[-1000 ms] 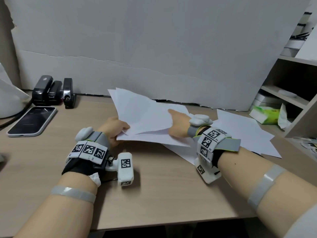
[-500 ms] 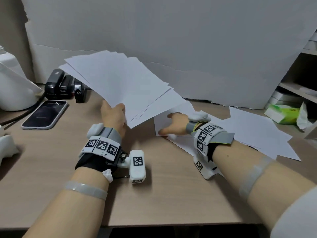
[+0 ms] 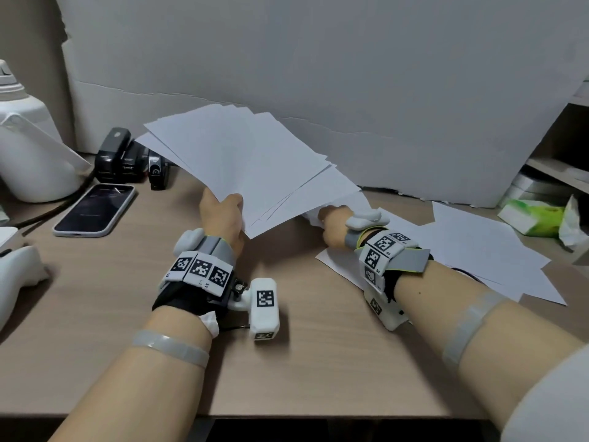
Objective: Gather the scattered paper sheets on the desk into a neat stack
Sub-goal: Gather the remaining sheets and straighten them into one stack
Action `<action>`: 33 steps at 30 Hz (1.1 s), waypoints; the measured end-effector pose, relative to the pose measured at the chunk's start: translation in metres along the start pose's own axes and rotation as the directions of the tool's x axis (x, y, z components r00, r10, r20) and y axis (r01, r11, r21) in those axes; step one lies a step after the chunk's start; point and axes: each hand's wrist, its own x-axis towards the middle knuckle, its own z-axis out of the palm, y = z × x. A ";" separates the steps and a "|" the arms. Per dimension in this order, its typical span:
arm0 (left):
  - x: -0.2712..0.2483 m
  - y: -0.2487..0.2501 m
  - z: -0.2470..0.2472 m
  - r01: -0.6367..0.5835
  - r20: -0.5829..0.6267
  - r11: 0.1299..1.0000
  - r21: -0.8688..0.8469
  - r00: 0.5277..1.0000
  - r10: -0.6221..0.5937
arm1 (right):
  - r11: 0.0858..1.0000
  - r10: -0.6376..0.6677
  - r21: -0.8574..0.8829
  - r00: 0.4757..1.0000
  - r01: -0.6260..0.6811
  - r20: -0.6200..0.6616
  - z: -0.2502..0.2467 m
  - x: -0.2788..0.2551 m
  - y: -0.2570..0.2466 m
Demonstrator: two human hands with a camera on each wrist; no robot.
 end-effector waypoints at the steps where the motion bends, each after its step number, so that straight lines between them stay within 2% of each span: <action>1: 0.002 0.000 -0.001 0.022 0.006 1.000 -0.016 1.000 -0.022 | 1.000 0.015 0.028 1.000 -0.015 -0.009 -0.005 0.002 0.003; 3: 0.004 -0.002 -0.002 0.057 0.020 0.997 -0.054 0.998 -0.056 | 0.992 0.079 0.102 0.997 -0.077 -0.020 -0.012 0.003 0.012; 6: 0.006 -0.005 -0.002 0.088 0.046 0.993 -0.078 0.995 -0.085 | 0.931 0.219 0.329 0.964 -0.161 -0.149 -0.025 0.010 0.034; 9: 0.008 -0.008 0.001 0.114 0.070 0.991 -0.072 0.992 -0.109 | 0.872 0.275 0.475 0.921 -0.118 -0.275 -0.048 -0.001 0.047; 11: 0.009 -0.011 0.002 0.123 0.092 0.992 -0.033 0.989 -0.119 | 0.853 0.265 0.520 0.900 -0.050 -0.347 -0.065 -0.009 0.052; 14: 0.008 -0.016 0.002 0.150 0.158 0.987 0.057 0.975 -0.157 | 0.879 0.217 0.475 0.855 0.038 -0.471 -0.078 -0.014 0.049; 16: 0.005 -0.022 0.006 0.158 0.230 0.979 0.127 0.956 -0.184 | 0.902 0.150 0.421 0.839 0.102 -0.524 -0.080 -0.022 0.044; 18: -0.001 -0.025 0.011 0.165 0.277 0.966 0.199 0.936 -0.217 | 0.916 0.039 0.357 0.846 0.182 -0.532 -0.076 -0.029 0.034; 20: -0.006 -0.028 0.014 0.186 0.300 0.953 0.238 0.919 -0.255 | 0.933 -0.098 0.264 0.880 0.243 -0.465 -0.066 -0.032 0.023; 22: -0.010 -0.028 0.017 0.210 0.320 0.943 0.257 0.902 -0.288 | 0.936 -0.225 0.193 0.920 0.296 -0.321 -0.052 -0.031 0.016; 24: -0.013 -0.028 0.018 0.241 0.346 0.936 0.257 0.881 -0.322 | 0.933 -0.317 0.122 0.935 0.337 -0.160 -0.036 -0.027 0.011; 26: -0.017 -0.026 0.017 0.281 0.368 0.927 0.250 0.858 -0.359 | 0.928 -0.357 0.097 0.933 0.360 -0.046 -0.021 -0.025 0.005; 29: -0.018 -0.029 0.016 0.318 0.360 0.906 0.281 0.840 -0.407 | 0.933 -0.355 0.074 0.933 0.351 0.053 -0.006 -0.025 -0.002; 33: -0.019 -0.026 0.016 0.373 0.317 0.872 0.318 0.825 -0.468 | 0.937 -0.339 0.121 0.937 0.329 0.081 -0.001 -0.032 -0.002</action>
